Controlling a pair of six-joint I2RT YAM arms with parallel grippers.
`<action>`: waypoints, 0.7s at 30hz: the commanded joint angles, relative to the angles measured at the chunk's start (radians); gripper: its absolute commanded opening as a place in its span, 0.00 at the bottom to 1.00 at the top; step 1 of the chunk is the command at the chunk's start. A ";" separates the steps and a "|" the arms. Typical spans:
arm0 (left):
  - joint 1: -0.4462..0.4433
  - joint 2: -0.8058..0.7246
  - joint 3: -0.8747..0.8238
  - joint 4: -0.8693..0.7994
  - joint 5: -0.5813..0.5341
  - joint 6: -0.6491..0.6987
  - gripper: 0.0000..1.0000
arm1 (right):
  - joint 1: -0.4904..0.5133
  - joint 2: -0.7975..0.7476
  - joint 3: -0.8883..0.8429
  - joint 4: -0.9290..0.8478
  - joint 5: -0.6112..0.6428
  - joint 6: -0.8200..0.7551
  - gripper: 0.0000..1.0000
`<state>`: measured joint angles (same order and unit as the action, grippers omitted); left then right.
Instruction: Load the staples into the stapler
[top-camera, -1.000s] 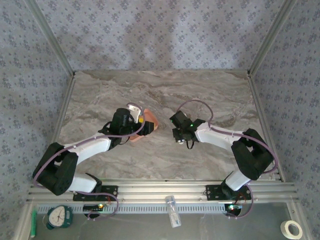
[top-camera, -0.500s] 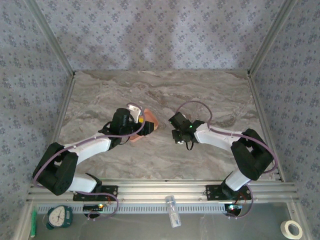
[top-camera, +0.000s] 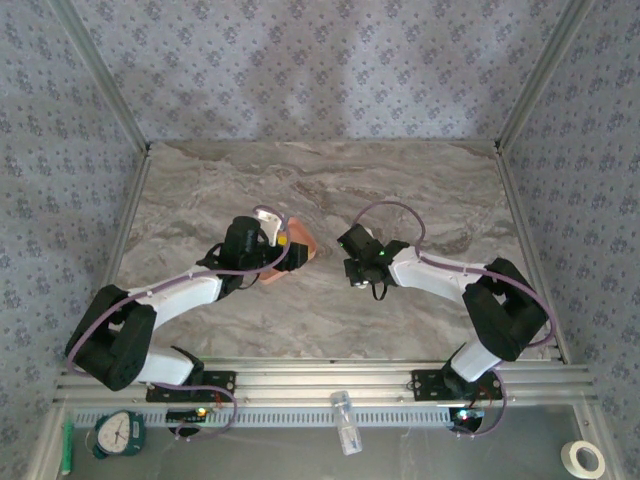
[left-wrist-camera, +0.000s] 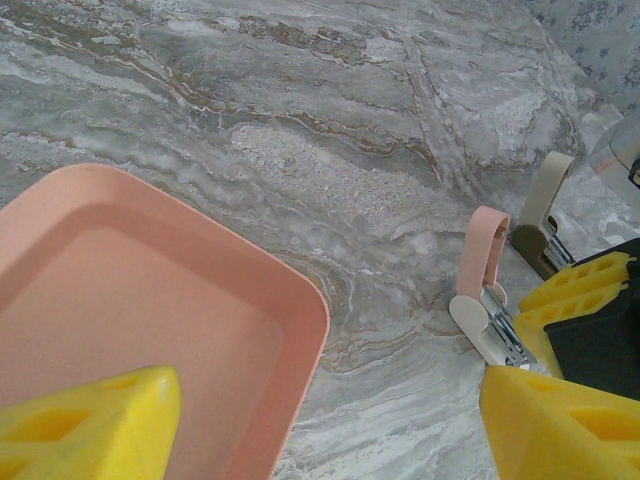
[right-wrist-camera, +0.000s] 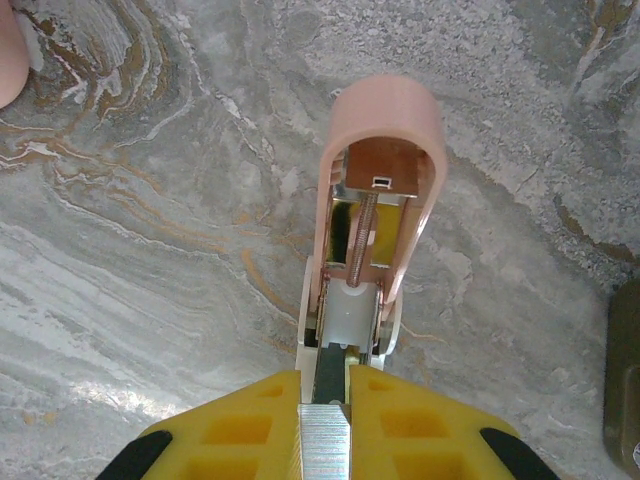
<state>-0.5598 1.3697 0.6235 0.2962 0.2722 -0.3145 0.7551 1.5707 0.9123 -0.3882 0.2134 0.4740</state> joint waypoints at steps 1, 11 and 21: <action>-0.011 -0.011 0.013 0.016 -0.011 0.014 0.78 | -0.003 0.009 -0.004 -0.010 0.014 0.018 0.18; -0.010 -0.010 0.013 0.017 -0.011 0.015 0.78 | -0.004 0.028 -0.018 -0.006 0.029 0.028 0.17; -0.011 -0.010 0.013 0.018 -0.014 0.015 0.78 | -0.002 0.031 -0.028 0.002 0.043 0.031 0.17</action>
<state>-0.5636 1.3697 0.6235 0.2962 0.2653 -0.3141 0.7551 1.5848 0.9009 -0.3771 0.2249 0.4858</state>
